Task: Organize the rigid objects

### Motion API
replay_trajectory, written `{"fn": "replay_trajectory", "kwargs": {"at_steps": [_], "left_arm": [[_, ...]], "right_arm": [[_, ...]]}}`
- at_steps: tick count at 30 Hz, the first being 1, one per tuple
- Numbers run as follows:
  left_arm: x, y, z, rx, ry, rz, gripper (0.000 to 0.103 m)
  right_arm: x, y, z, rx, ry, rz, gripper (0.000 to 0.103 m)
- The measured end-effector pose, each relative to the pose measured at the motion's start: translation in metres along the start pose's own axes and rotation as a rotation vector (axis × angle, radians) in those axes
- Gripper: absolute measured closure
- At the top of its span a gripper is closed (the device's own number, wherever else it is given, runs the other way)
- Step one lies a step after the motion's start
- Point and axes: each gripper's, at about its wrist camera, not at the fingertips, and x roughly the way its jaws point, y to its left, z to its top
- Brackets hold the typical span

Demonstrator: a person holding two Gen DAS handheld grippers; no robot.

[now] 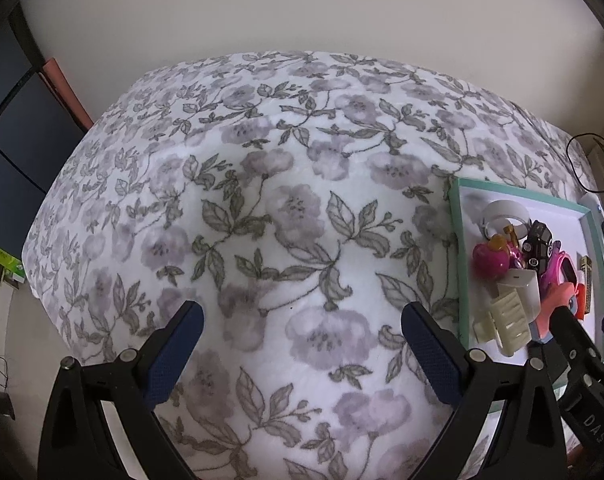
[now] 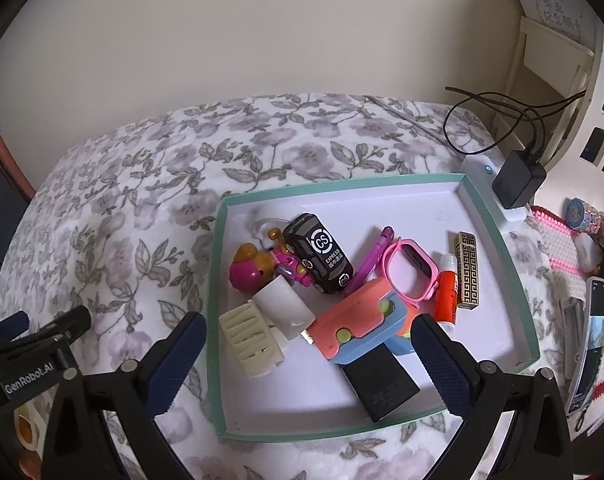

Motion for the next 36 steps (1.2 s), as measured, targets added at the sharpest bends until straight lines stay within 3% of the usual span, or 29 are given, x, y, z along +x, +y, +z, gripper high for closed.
{"fn": "replay_trajectory", "kwargs": {"at_steps": [24,36], "left_arm": [[-0.007,0.002,-0.014,0.03,-0.012,0.007,0.004],[0.004,0.002,-0.014,0.033,0.024,0.019,0.004]], "right_arm": [[-0.008,-0.001,-0.013,-0.015,0.019,-0.013,0.0],[0.007,-0.005,-0.015,-0.018,0.062,-0.015,0.0]]}}
